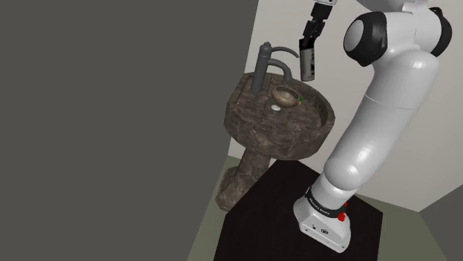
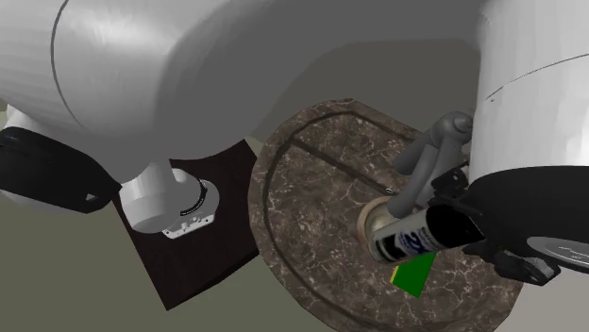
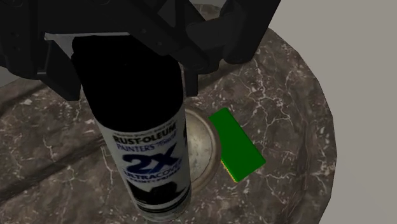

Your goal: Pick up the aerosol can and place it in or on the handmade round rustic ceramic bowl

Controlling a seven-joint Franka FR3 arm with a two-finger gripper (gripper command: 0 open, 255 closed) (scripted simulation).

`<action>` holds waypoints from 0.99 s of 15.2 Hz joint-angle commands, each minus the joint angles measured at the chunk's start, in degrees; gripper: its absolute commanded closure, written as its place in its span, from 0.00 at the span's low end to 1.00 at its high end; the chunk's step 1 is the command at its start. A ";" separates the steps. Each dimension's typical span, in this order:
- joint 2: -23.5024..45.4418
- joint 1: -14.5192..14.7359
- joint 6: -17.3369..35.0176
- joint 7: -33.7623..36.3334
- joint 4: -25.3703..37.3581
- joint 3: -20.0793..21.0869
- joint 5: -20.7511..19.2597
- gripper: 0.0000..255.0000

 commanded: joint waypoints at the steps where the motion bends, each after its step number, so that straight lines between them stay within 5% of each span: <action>1: -1.25 0.71 2.15 0.47 -3.13 0.24 -0.84 1.00; 15: -5.30 2.54 13.49 1.90 -17.63 0.85 -3.42 1.00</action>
